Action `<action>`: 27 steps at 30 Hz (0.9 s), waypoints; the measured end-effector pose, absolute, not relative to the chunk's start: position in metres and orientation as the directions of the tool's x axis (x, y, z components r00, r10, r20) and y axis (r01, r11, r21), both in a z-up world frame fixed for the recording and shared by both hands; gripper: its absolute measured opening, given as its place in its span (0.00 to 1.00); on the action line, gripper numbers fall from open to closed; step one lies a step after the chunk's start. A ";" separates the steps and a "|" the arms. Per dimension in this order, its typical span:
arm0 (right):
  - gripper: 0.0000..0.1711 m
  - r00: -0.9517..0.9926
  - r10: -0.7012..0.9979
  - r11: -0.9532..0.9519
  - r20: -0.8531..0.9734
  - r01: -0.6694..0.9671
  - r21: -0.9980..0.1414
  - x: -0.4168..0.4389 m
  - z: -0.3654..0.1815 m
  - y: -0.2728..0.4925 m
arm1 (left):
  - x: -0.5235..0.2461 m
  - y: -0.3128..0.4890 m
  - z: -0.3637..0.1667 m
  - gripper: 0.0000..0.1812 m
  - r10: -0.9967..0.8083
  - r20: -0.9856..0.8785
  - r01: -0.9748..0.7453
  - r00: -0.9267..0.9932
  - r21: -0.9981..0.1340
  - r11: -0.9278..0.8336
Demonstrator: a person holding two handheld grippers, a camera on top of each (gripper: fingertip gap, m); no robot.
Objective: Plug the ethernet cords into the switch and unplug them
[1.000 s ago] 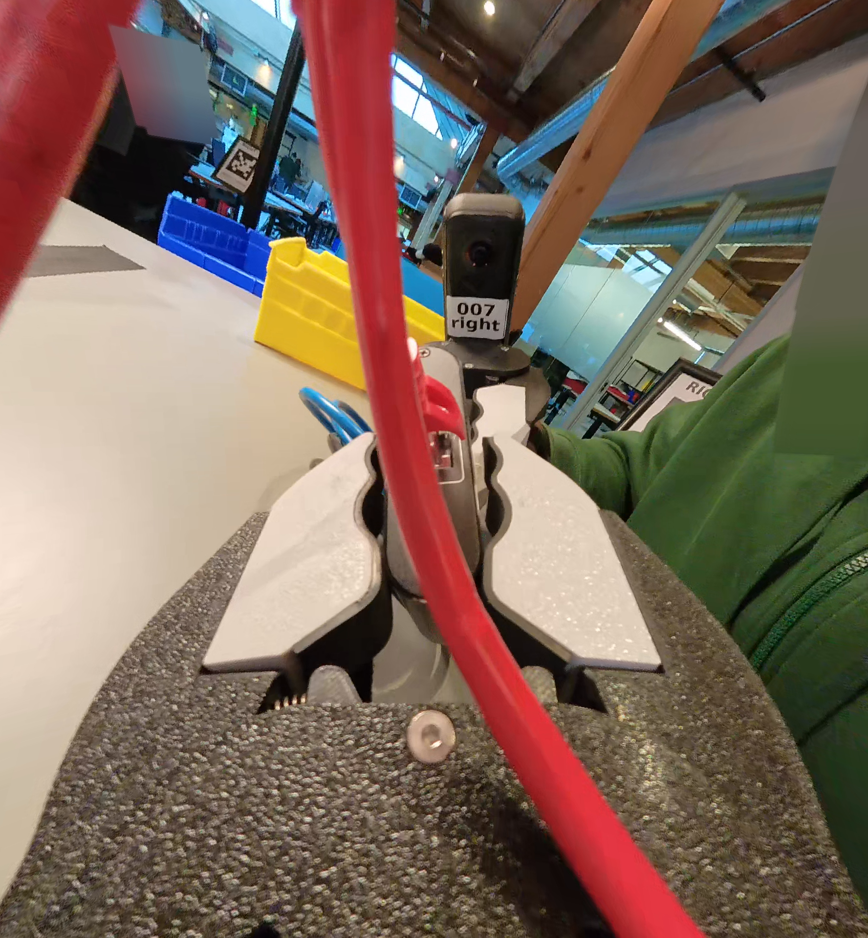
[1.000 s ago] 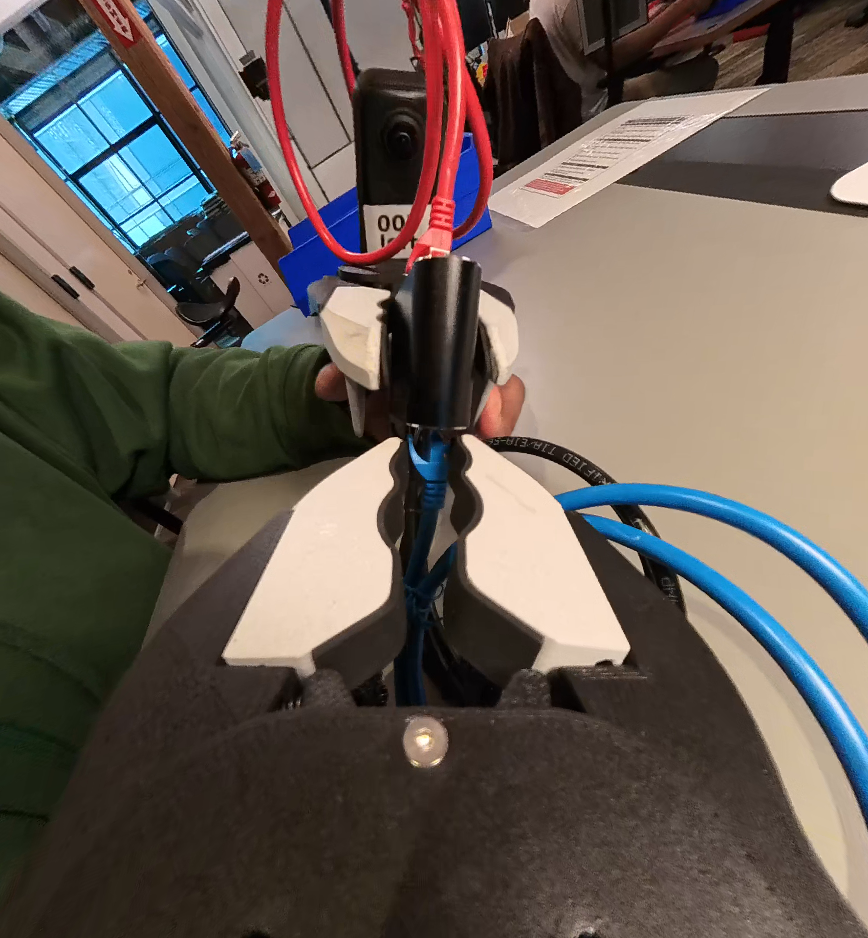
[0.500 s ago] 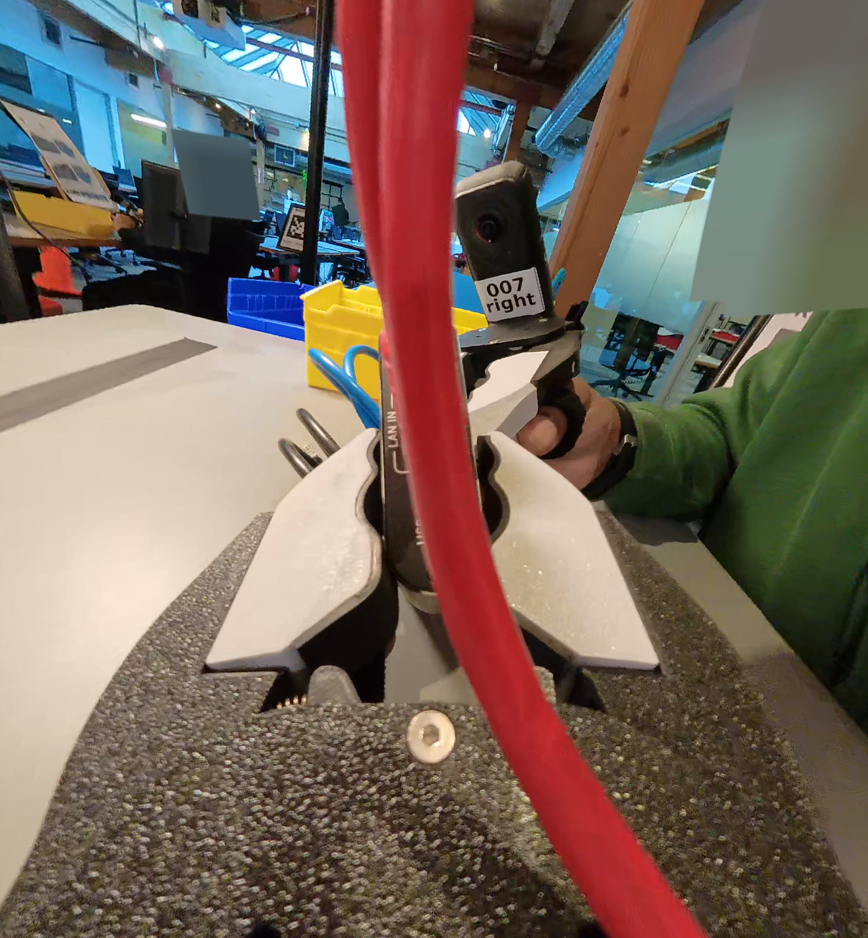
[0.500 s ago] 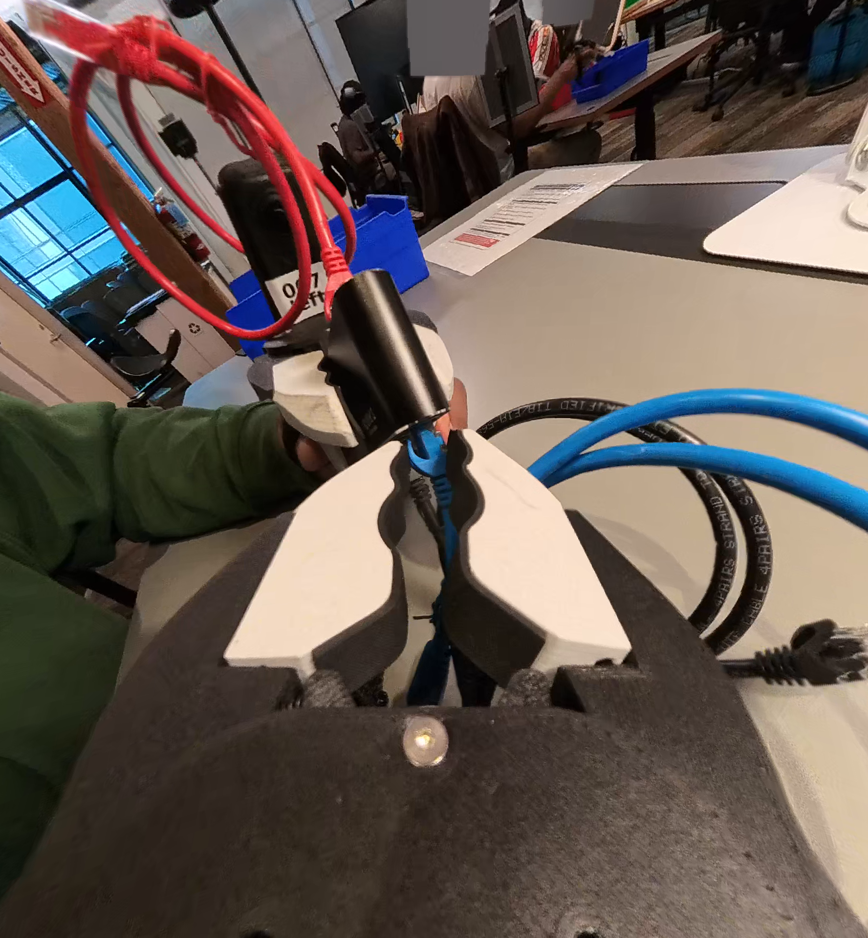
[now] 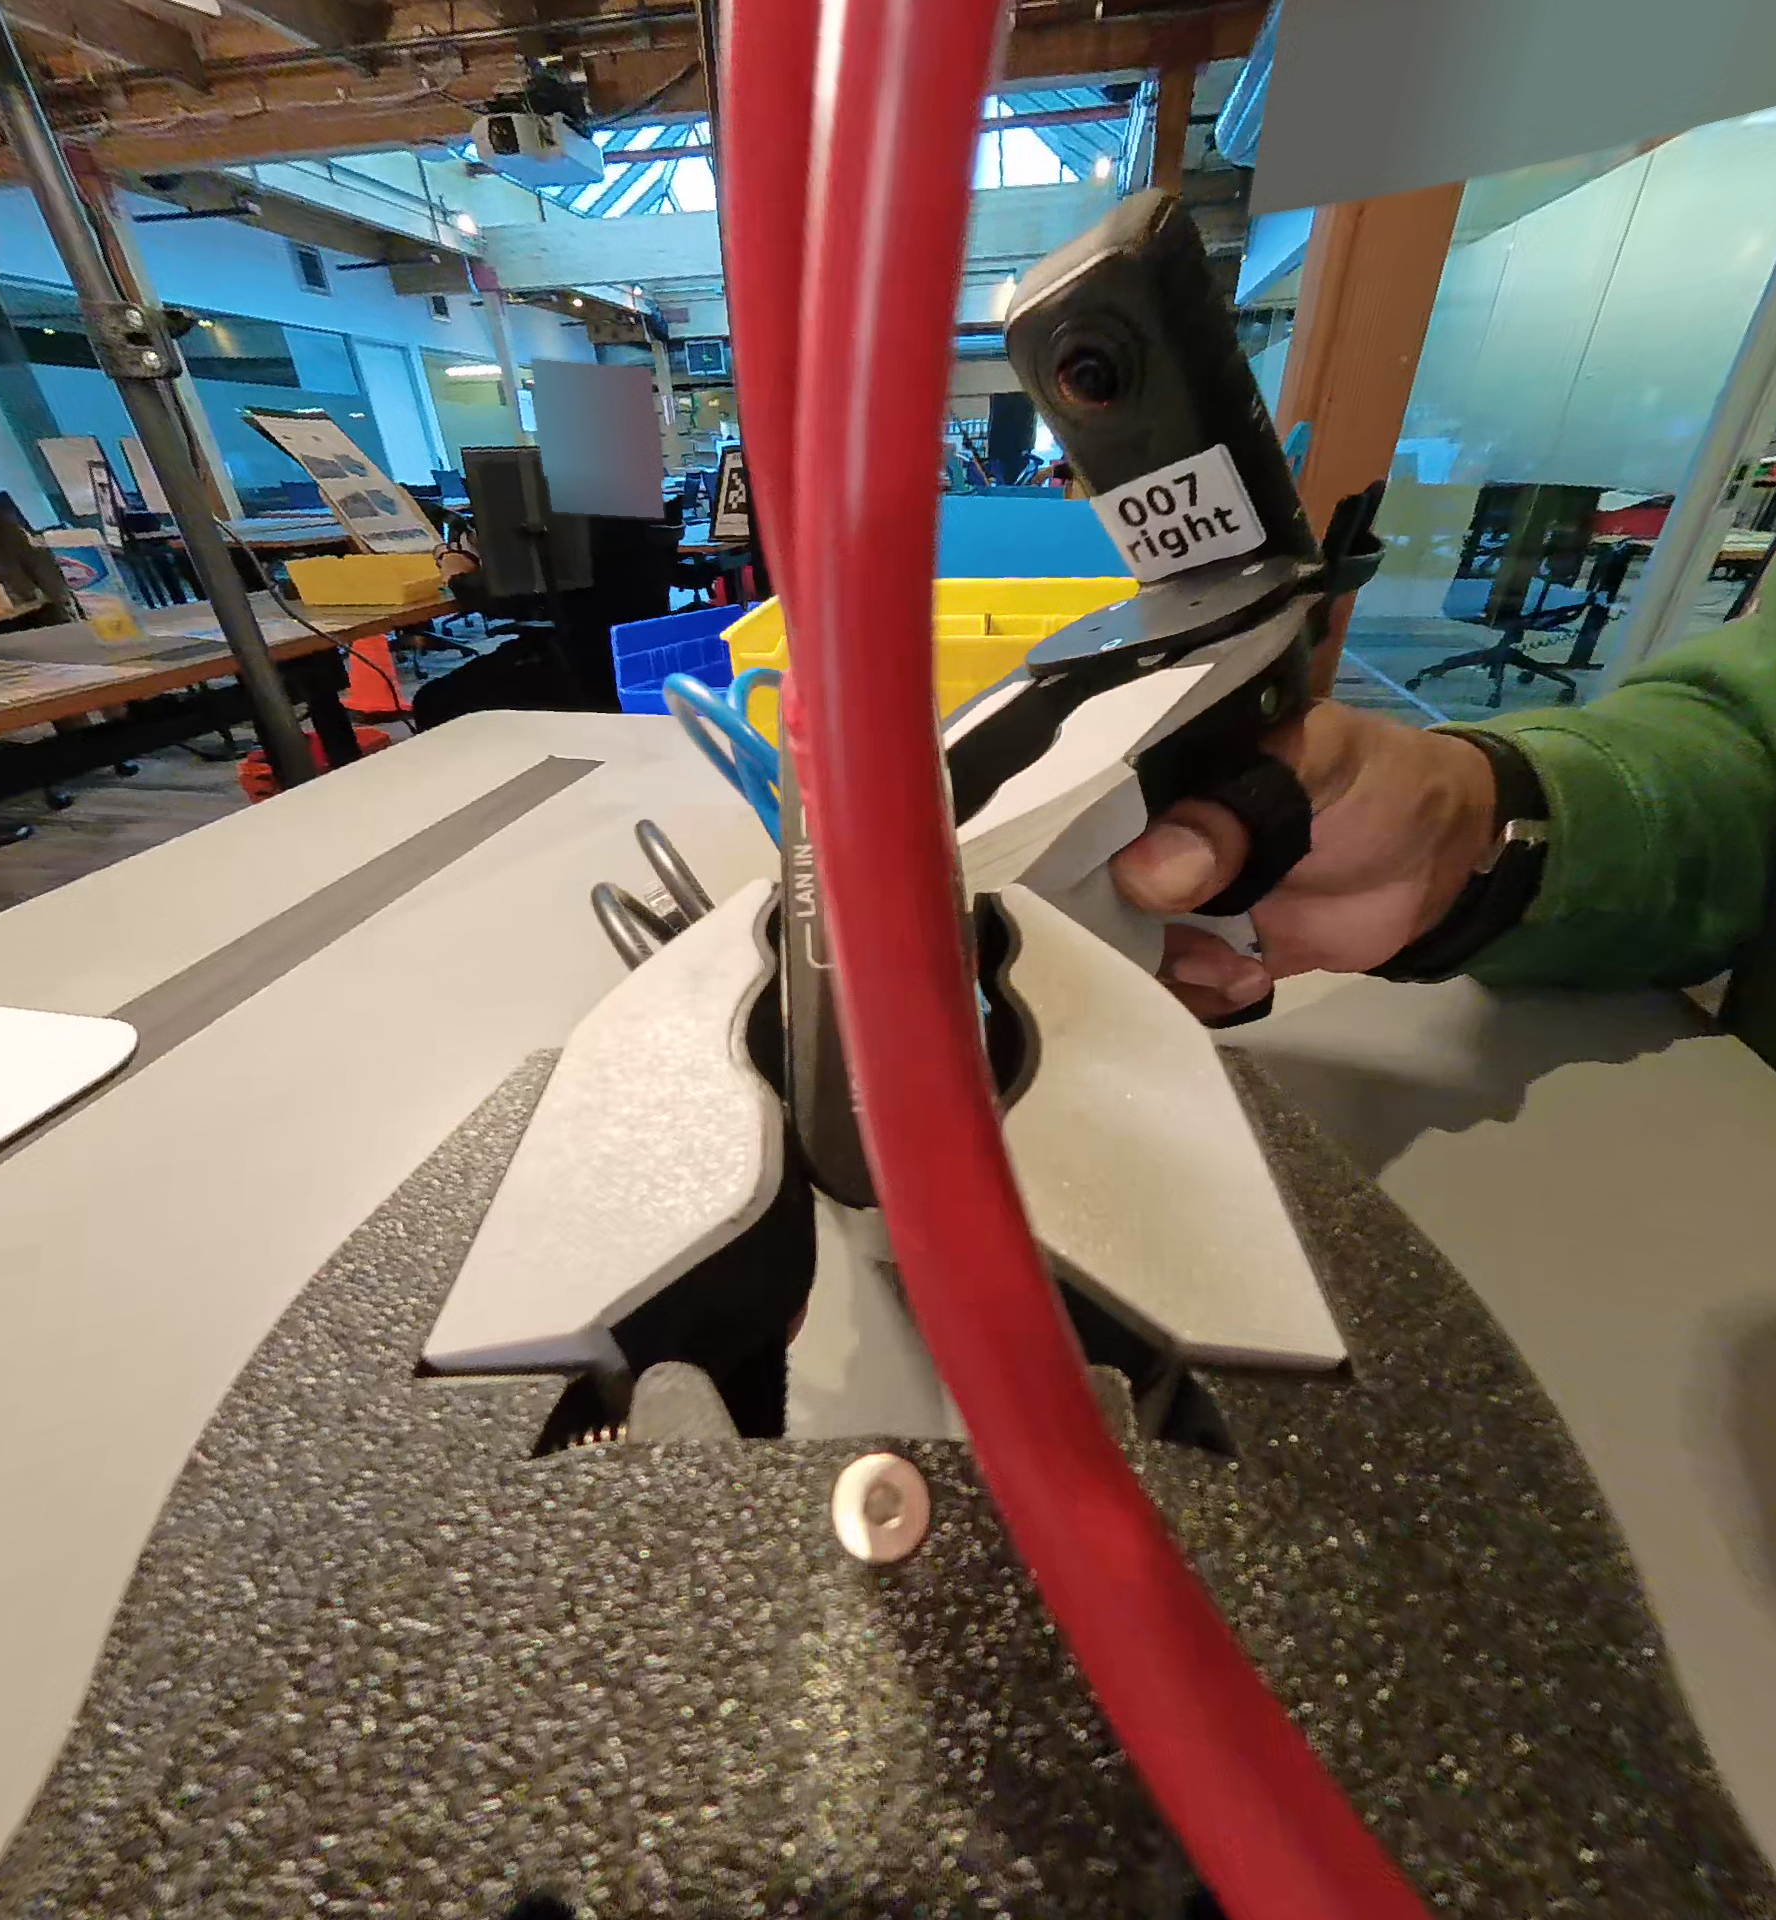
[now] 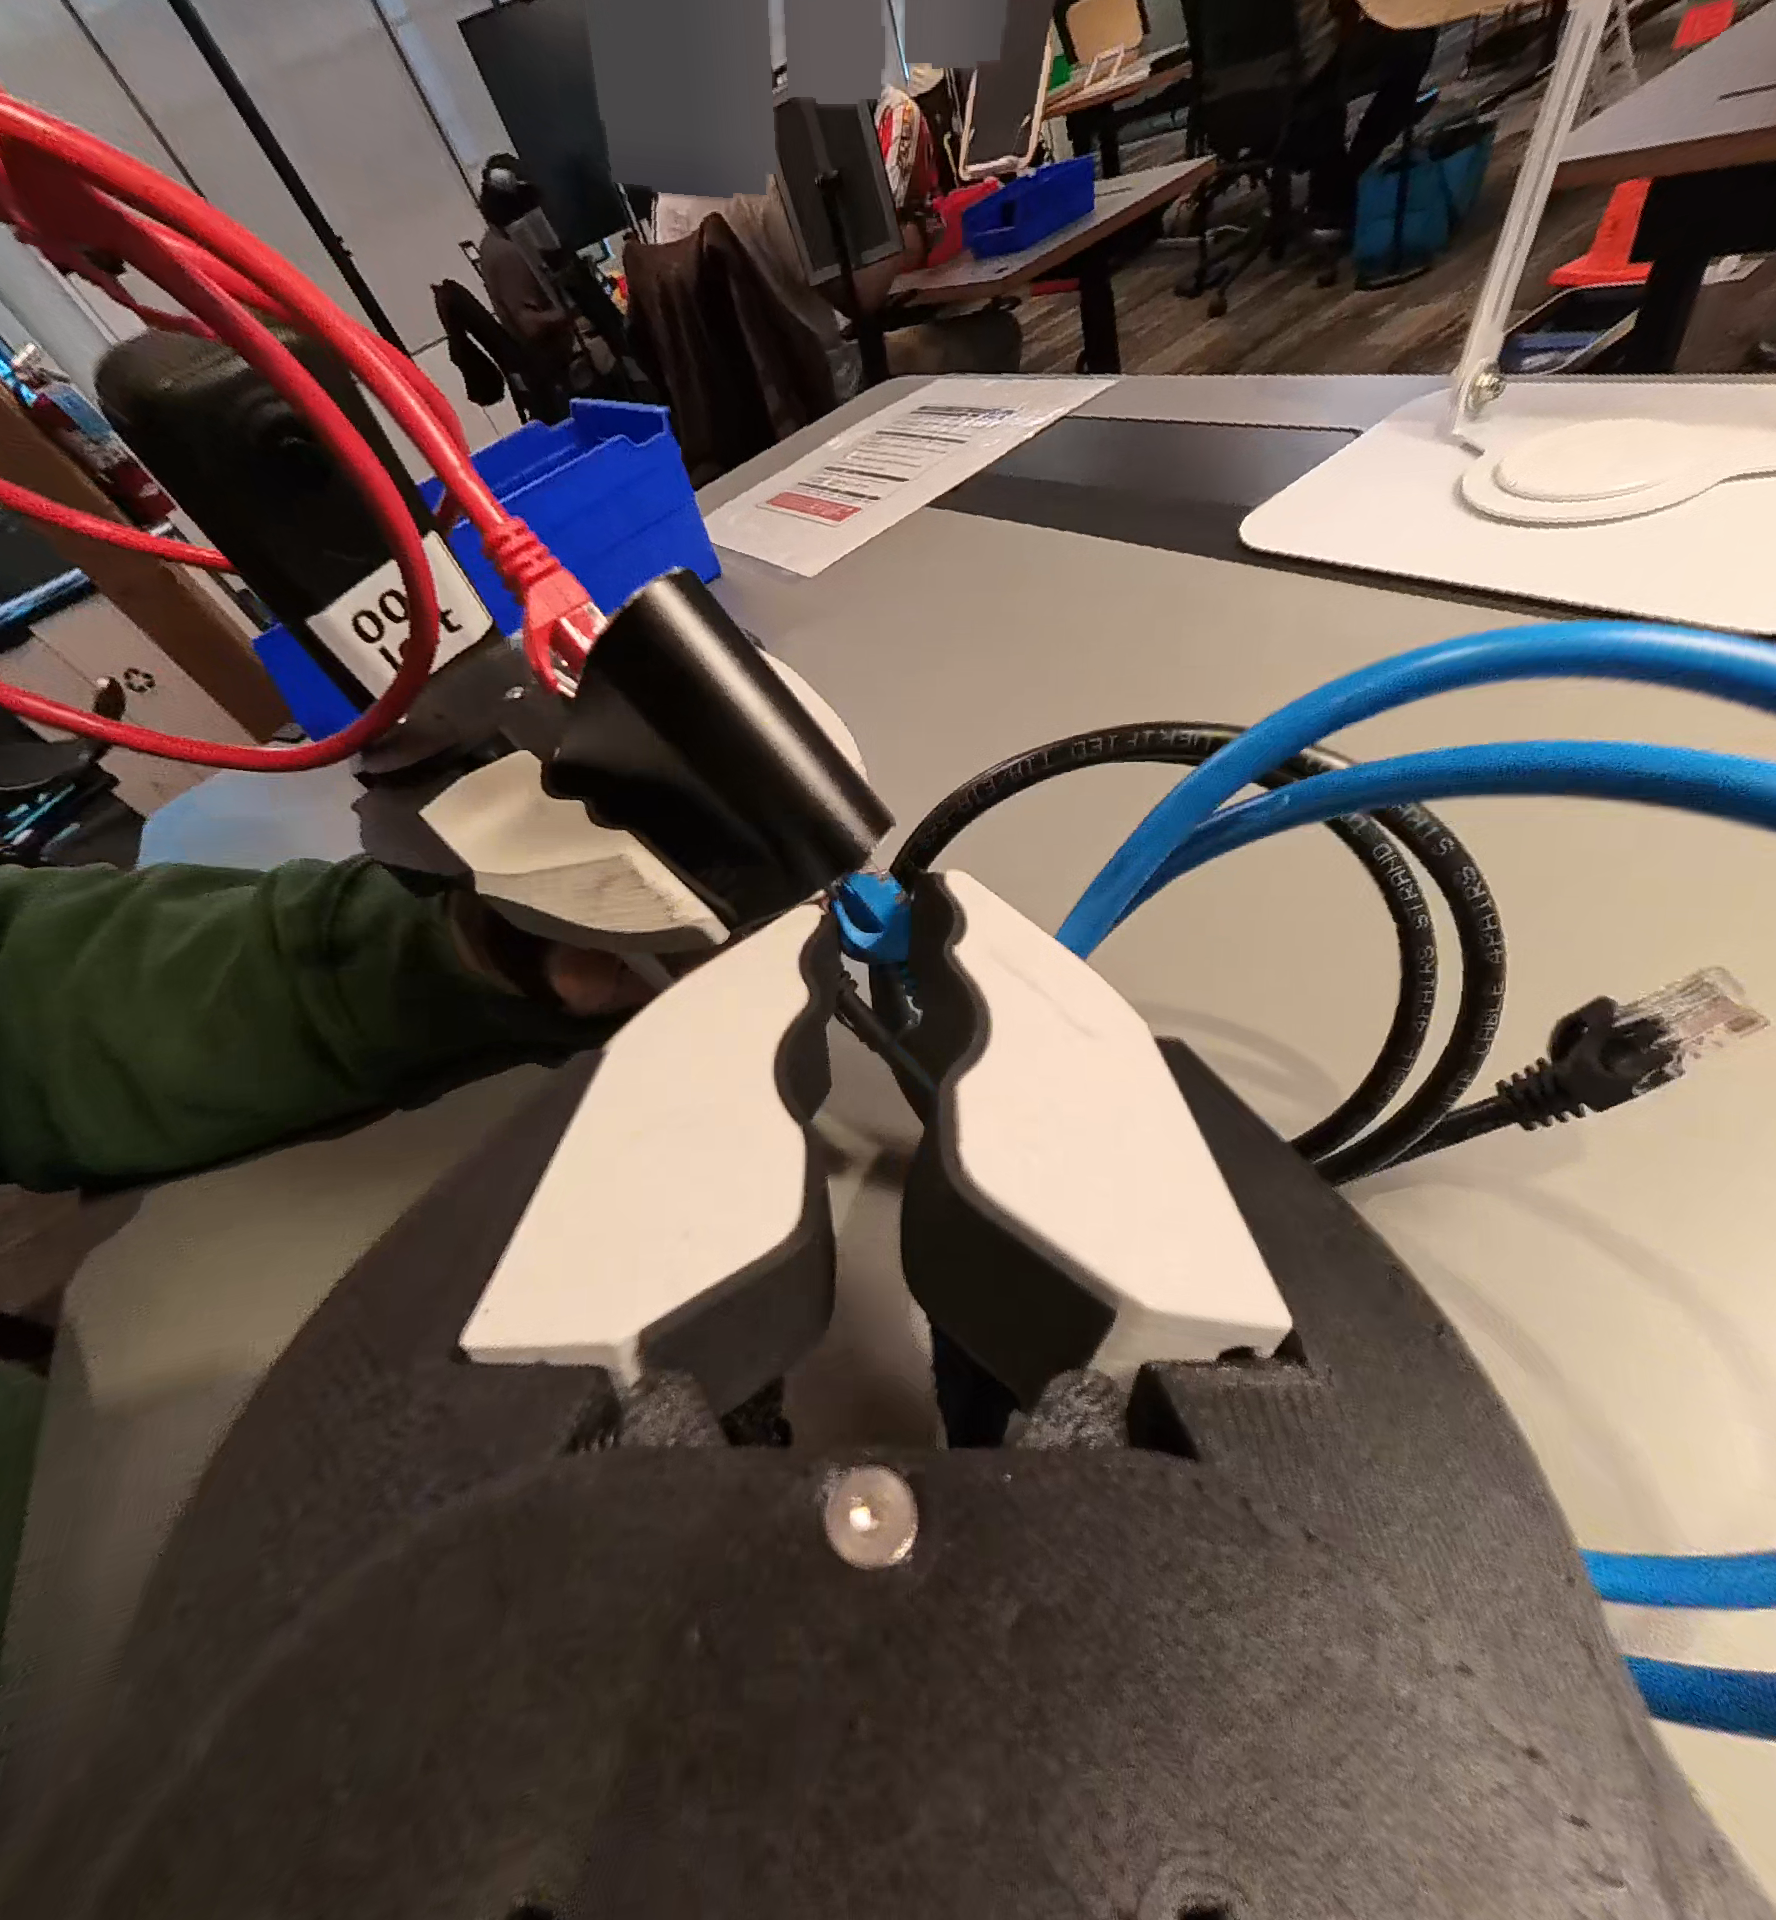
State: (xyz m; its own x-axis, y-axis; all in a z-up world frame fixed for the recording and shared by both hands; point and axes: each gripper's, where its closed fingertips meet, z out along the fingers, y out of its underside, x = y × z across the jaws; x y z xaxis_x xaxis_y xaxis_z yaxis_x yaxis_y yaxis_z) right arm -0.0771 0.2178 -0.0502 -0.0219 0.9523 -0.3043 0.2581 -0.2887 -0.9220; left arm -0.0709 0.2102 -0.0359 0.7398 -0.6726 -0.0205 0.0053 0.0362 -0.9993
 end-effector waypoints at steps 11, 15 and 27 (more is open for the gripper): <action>0.09 -0.006 0.938 -0.331 -0.346 0.276 -0.902 -0.063 -0.065 0.268 | -0.075 0.187 -0.020 0.19 -0.765 -0.009 0.118 0.643 -0.987 0.111; 0.09 -0.126 0.922 -0.287 -0.365 0.410 -0.866 -0.058 -0.074 0.251 | -0.098 0.207 -0.020 0.19 -0.718 0.171 0.252 0.675 -0.968 0.006; 0.21 -0.199 0.951 -0.118 -0.236 0.472 -0.874 -0.051 -0.075 0.243 | -0.144 0.232 -0.029 0.19 -0.554 0.497 0.523 0.668 -0.843 -0.126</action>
